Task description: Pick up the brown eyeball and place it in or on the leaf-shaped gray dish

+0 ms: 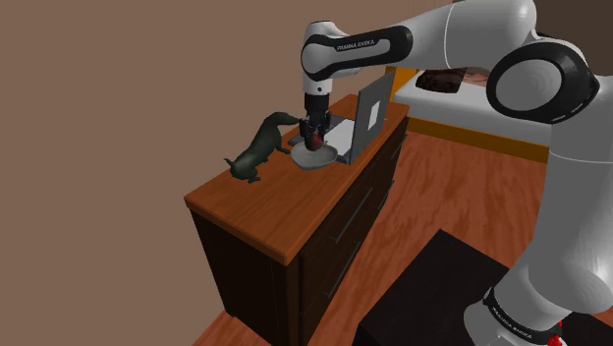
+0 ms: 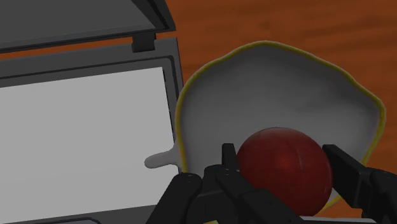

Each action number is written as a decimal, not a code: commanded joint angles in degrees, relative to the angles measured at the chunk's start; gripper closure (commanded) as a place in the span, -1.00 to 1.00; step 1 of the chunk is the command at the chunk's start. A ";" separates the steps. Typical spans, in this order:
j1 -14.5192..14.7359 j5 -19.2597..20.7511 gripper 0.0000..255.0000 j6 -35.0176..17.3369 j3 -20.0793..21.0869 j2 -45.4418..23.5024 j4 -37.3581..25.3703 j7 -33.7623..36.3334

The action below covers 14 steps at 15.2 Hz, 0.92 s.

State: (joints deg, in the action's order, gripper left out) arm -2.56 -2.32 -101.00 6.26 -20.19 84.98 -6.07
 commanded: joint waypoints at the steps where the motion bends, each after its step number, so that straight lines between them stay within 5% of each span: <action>1: 0.08 0.02 1.00 -0.54 0.03 -0.15 0.34 0.08; 8: 0.08 0.02 1.00 -0.54 0.03 -0.16 0.34 0.08; 9: 0.08 0.02 -1.00 -0.54 0.03 -0.16 0.34 0.08; 14: 0.08 0.02 -1.00 -0.54 0.03 -0.16 0.34 0.08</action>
State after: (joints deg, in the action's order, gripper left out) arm -2.48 -2.30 -101.54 6.29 -20.35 85.32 -5.99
